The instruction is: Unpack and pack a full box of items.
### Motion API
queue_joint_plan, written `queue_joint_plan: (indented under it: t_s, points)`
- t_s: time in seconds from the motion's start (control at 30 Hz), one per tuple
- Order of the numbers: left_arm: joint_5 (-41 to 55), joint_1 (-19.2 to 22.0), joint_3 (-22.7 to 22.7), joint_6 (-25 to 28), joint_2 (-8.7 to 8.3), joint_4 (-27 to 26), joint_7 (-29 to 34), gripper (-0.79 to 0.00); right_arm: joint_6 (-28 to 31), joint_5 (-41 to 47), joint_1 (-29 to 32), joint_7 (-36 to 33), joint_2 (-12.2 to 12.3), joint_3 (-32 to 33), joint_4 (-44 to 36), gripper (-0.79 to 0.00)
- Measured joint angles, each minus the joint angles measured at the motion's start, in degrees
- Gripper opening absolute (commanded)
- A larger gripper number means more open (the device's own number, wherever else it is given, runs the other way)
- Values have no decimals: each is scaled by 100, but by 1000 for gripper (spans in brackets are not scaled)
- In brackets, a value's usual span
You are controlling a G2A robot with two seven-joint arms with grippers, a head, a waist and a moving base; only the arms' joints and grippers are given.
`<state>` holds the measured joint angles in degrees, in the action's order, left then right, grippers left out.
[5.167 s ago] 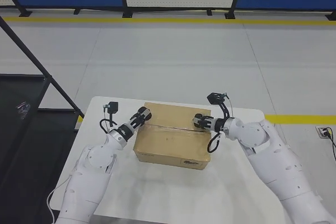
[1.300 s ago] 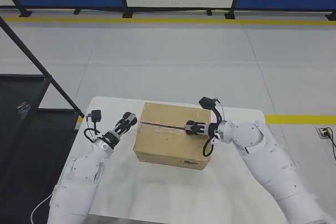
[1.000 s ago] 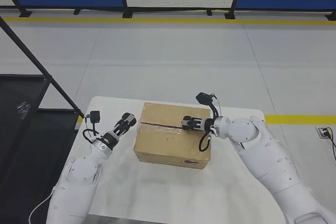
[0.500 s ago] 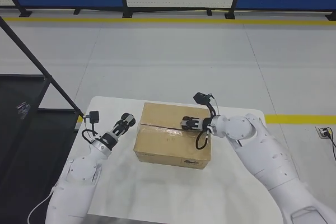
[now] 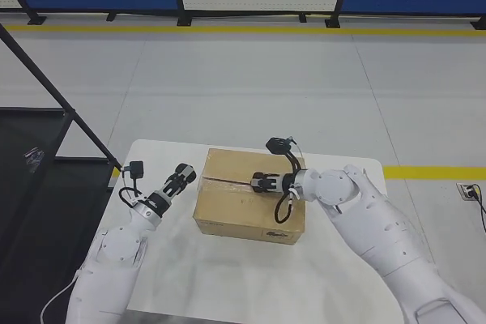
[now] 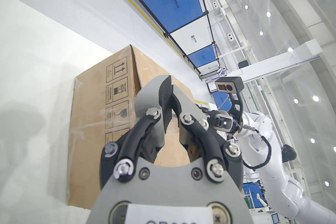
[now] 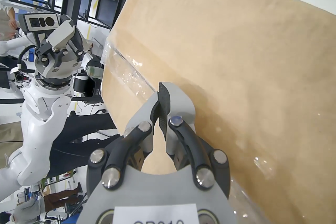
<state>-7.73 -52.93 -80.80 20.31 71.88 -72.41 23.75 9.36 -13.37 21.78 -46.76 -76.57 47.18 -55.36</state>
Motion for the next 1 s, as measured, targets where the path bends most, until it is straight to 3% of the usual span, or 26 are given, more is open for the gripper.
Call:
queue_joint_plan:
  t_s: [0.3, 0.6, 0.8, 1.0]
  points:
    - [81, -125, -129, 88, -40, -24, -43, -785, -237, -257, -214, 517, -290, -468, 38, -785]
    - [165, -306, -267, 115, -85, -135, -56, -785, 264, -411, -250, 1400, -508, -649, -105, -785]
    - [197, -348, -281, 133, -101, -162, -54, -785, -12, -419, -359, 1105, -678, -871, 39, -785]
    - [232, -367, -291, 156, -115, -150, -48, -785, -251, -100, -600, 888, -892, -949, 729, -785]
